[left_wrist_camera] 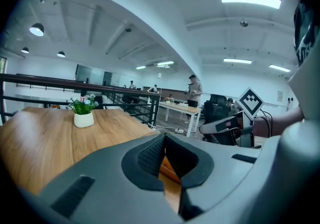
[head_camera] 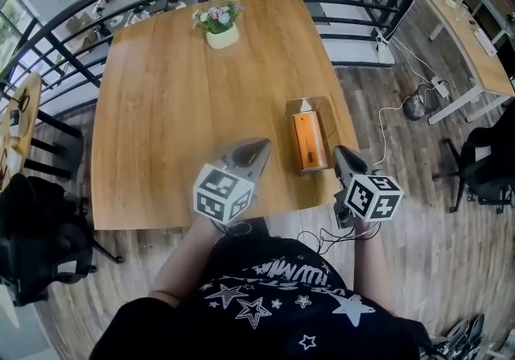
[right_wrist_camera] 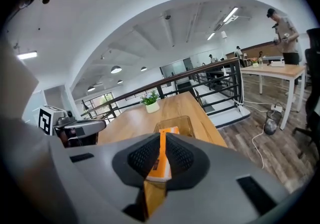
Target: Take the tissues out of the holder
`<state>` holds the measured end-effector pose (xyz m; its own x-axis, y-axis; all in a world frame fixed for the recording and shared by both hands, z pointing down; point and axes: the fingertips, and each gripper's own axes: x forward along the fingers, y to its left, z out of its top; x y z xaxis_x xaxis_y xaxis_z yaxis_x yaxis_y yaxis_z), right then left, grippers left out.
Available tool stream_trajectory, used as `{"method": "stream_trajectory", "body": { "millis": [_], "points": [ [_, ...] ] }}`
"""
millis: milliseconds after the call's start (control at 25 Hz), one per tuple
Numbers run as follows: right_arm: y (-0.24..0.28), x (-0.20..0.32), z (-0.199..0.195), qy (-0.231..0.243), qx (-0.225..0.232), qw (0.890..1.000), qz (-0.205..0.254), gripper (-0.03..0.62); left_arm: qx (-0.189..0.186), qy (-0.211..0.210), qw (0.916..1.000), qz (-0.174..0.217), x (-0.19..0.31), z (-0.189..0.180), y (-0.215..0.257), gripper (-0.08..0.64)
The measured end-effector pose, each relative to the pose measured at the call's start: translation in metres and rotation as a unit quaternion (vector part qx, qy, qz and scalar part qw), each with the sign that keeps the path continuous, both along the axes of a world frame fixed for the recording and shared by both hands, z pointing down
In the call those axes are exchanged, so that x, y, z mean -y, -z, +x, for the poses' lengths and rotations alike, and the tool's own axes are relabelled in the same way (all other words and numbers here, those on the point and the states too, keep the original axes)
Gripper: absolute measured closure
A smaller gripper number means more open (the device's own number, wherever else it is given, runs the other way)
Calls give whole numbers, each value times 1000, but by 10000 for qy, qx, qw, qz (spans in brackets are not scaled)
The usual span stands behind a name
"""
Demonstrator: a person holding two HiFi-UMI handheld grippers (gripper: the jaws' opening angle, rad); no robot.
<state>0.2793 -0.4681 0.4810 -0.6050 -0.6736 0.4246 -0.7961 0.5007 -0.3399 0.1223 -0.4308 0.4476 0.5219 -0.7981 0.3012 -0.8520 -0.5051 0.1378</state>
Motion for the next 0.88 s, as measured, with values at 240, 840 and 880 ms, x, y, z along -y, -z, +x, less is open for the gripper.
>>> {"method": "stream_trajectory", "body": {
  "millis": [240, 840, 880],
  "points": [
    [-20, 26, -22, 219, -201, 9985, -469, 561, 4, 16, 10000, -31, 32, -15, -3, 546],
    [-72, 61, -69, 695, -1178, 9811, -1368, 320, -310, 458, 9980, -296, 75, -73, -24, 546],
    [-73, 66, -68, 649, -1278, 9795, -1419, 318, -335, 472, 9978, -323, 79, -76, -25, 546]
  ]
}}
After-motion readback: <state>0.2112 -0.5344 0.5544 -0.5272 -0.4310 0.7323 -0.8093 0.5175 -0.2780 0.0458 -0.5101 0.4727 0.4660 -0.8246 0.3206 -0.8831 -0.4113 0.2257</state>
